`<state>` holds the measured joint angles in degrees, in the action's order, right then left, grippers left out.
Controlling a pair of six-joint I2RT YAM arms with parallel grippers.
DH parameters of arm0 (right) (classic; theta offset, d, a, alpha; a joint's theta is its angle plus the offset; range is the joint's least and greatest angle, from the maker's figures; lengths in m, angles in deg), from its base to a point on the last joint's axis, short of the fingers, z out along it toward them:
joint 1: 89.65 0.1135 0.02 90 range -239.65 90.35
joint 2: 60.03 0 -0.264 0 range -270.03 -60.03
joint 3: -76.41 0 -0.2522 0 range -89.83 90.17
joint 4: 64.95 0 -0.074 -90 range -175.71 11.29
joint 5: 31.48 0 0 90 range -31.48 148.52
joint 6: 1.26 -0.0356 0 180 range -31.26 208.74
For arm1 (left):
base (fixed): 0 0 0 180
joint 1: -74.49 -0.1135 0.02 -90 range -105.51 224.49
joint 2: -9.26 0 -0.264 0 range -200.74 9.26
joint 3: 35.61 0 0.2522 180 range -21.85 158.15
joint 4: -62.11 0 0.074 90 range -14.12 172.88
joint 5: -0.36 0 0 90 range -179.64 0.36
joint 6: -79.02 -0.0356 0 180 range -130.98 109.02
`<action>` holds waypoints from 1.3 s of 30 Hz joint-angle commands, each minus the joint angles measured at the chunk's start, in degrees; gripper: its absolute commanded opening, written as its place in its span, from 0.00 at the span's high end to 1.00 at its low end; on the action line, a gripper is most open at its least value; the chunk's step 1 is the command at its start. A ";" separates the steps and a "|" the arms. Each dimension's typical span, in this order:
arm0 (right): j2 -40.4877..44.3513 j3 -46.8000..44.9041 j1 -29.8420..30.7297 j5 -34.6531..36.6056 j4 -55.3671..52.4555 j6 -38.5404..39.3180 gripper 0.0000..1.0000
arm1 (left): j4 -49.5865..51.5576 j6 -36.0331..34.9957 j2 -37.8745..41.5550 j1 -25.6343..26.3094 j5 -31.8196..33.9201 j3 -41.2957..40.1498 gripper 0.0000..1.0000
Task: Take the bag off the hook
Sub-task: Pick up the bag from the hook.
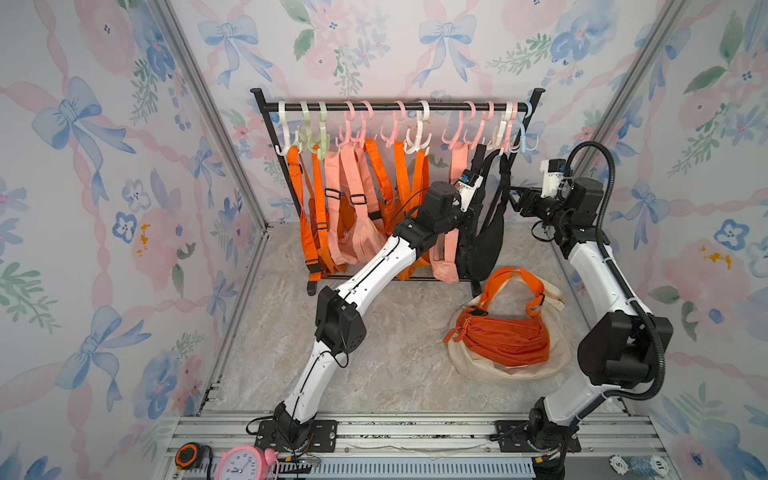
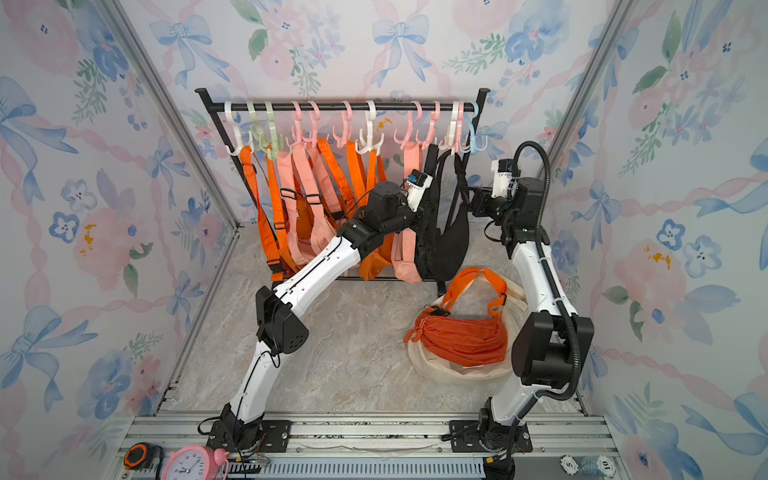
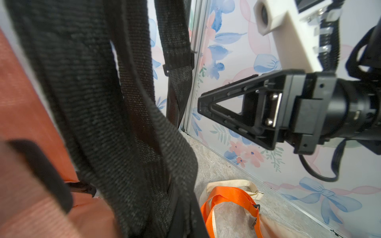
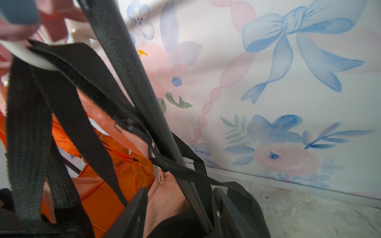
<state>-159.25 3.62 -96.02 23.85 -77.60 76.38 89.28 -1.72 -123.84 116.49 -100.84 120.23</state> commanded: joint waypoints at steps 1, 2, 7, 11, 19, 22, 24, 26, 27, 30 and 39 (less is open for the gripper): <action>-2.06 3.23 -0.77 -3.18 0.56 0.71 0.53 | -1.20 0.91 -3.04 -0.51 -1.20 2.61 1.00; -2.72 3.75 -0.93 -3.70 0.57 0.59 0.54 | -1.19 1.17 -3.55 -0.51 -1.43 3.20 1.00; -4.47 5.02 -1.84 -4.00 1.67 -0.02 0.55 | -1.20 2.16 -5.28 -0.51 -1.80 4.81 1.00; -6.42 7.13 -1.98 -5.18 2.25 -0.21 0.55 | -1.54 2.52 -6.29 -0.51 -1.81 5.64 1.00; -10.18 10.56 -1.54 -8.24 2.67 -0.31 0.63 | -2.31 3.35 -7.83 -0.60 -1.72 6.90 1.00; -10.76 10.69 -1.19 -8.32 2.55 0.38 0.64 | -2.94 3.74 -8.45 -0.69 -1.37 7.04 1.00; -11.06 10.68 -1.25 -8.86 2.67 0.38 0.65 | -3.28 3.95 -8.90 -0.77 -1.01 7.12 1.00; -11.10 10.35 -1.26 -9.43 2.79 0.64 0.66 | -3.63 4.43 -9.34 -0.91 -0.67 7.14 1.00; -11.04 10.03 -1.20 -9.64 2.81 0.77 0.66 | -3.76 4.54 -9.50 -1.00 -0.46 7.15 1.00; -10.90 9.30 -1.18 -10.06 2.41 1.96 0.64 | -4.16 5.13 -10.15 -1.47 0.18 7.09 0.97; -12.86 9.64 -1.05 -10.02 1.23 3.24 0.66 | -5.17 7.91 -12.39 -3.05 -0.20 7.23 0.77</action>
<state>-170.13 12.49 -97.68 15.39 -76.29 78.83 85.11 4.90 -134.38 114.26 -101.45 126.13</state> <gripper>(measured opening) 0.354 0.218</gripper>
